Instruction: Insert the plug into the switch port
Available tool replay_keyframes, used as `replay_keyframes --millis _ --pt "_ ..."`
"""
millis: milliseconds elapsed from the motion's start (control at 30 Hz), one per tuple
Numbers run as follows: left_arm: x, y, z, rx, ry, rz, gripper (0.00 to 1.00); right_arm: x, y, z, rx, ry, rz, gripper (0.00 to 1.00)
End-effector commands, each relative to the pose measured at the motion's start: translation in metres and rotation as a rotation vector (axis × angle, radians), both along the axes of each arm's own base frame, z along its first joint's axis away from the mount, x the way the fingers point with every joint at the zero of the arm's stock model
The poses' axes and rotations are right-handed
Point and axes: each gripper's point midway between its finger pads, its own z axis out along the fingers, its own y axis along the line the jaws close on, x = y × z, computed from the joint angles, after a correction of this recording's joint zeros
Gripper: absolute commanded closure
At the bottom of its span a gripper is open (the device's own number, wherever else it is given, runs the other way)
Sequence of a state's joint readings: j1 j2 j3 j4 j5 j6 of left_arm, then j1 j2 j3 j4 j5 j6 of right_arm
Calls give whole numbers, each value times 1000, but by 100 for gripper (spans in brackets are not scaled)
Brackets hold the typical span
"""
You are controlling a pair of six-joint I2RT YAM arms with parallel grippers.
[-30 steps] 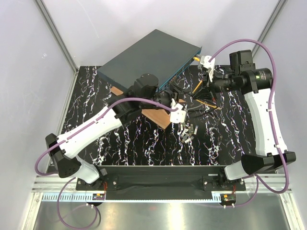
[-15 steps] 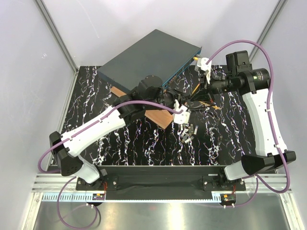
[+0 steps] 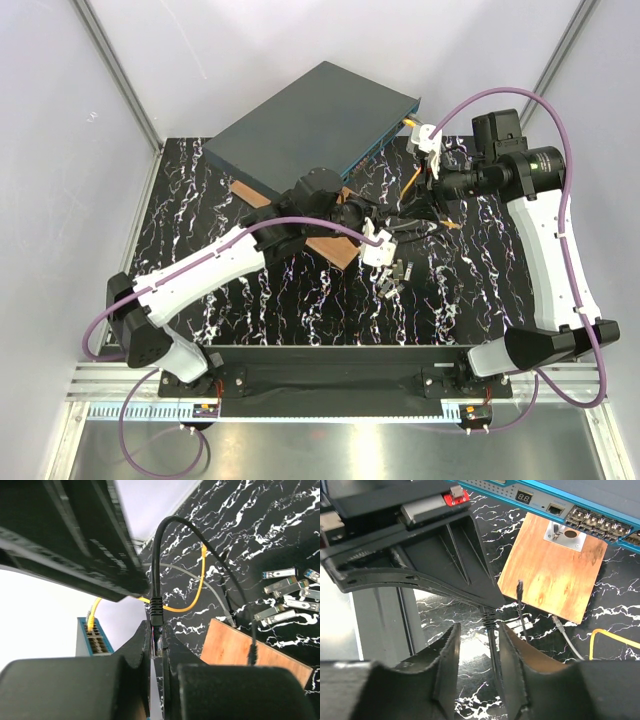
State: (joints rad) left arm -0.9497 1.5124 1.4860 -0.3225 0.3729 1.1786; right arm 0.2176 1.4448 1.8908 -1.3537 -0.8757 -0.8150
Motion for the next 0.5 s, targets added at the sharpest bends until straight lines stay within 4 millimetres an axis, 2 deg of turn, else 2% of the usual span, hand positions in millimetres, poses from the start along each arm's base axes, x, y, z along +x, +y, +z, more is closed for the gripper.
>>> replay_keyframes --millis 0,100,267,467 --pt "-3 9 37 -83 -71 10 100 -33 -7 -6 -35 117 5 61" --pt "-3 10 44 -111 -76 15 100 -32 -7 -10 -43 132 11 61" --pt "-12 14 50 -143 -85 -21 100 -35 -5 -10 -35 140 28 53" --pt "-13 15 52 -161 -89 -21 100 -40 -1 -7 -10 171 68 58"
